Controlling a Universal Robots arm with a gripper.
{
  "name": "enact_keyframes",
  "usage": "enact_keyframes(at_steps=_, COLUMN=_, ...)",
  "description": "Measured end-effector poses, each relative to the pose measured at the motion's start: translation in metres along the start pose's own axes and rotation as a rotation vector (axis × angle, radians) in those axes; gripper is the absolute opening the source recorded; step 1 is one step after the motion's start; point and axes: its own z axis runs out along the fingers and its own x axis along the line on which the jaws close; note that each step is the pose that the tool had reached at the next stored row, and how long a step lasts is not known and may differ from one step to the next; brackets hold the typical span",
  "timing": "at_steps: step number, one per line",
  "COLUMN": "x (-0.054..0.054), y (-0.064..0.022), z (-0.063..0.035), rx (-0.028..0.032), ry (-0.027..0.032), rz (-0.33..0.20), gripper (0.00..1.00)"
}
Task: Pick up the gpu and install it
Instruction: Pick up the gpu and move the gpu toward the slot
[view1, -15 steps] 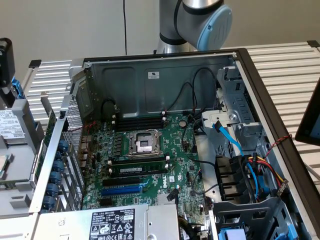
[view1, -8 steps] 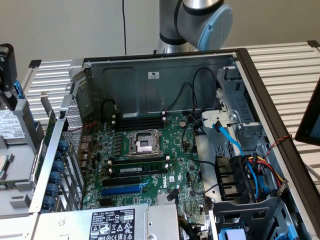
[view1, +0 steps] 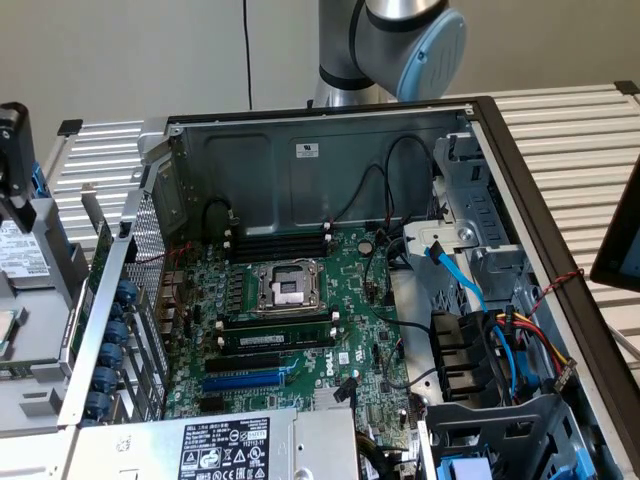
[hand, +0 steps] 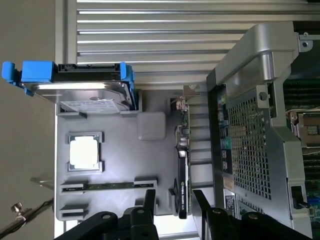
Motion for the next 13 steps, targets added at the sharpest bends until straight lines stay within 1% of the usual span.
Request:
enact_keyframes(at_steps=1, x=0.0, y=-0.0014, z=0.001, rx=-0.0054, ry=0.0001, rz=0.001, gripper=0.42)
enact_keyframes(at_steps=2, x=0.0, y=-0.0027, z=0.0023, rx=-0.009, ry=0.0007, rz=0.002, gripper=0.42)
enact_keyframes(at_steps=4, x=-0.001, y=-0.0043, z=0.0055, rx=-0.0129, ry=0.0009, rz=0.003, gripper=0.42)
enact_keyframes(at_steps=6, x=-0.002, y=-0.0047, z=0.0092, rx=-0.0135, ry=0.0013, rz=0.004, gripper=0.42)
enact_keyframes(at_steps=10, x=-0.008, y=-0.0054, z=0.018, rx=-0.013, ry=0.0058, rz=0.007, gripper=0.42)
enact_keyframes(at_steps=11, x=-0.009, y=-0.0054, z=0.0193, rx=-0.0123, ry=0.0069, rz=0.008, gripper=0.42)
enact_keyframes(at_steps=13, x=-0.01, y=-0.0052, z=0.0212, rx=-0.009, ry=0.01, rz=0.01, gripper=0.42)
